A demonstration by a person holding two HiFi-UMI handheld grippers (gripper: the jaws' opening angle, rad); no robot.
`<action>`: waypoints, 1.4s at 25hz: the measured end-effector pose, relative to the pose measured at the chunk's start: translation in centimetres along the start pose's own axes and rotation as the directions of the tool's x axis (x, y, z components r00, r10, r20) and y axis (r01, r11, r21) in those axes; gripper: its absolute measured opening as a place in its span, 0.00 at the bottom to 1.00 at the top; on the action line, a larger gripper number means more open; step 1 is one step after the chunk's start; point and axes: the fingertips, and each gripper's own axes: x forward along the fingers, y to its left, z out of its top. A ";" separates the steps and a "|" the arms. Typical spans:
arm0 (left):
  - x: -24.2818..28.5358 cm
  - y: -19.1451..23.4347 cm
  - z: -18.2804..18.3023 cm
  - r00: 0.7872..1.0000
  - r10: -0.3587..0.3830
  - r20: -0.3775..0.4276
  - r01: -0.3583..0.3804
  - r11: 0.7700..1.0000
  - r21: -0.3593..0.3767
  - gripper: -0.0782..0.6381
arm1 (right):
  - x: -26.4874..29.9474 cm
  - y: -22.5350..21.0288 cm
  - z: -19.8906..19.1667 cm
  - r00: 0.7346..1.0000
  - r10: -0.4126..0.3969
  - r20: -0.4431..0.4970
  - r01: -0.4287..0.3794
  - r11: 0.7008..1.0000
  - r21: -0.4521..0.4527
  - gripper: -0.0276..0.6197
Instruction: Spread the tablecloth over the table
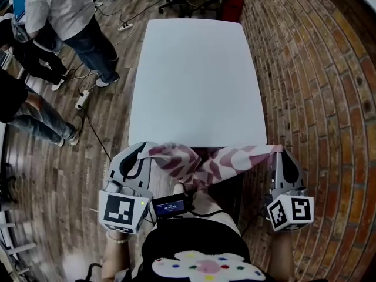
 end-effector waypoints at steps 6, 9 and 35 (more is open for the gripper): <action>-3.1 4.5 -3.4 0.984 0.159 -0.078 -0.160 0.987 0.001 0.13 | -2.8 -5.4 -3.1 0.973 -0.217 -0.076 0.215 0.976 -0.035 0.09; -4.0 5.9 -5.1 0.964 0.234 -0.124 -0.235 0.972 0.001 0.13 | -3.9 -8.6 -5.1 0.948 -0.298 -0.115 0.294 0.955 -0.051 0.09; -14.4 15.9 -9.8 0.759 0.617 -0.206 -0.608 0.786 0.115 0.13 | -14.5 -18.0 -7.5 0.710 -0.695 -0.116 0.644 0.707 -0.293 0.09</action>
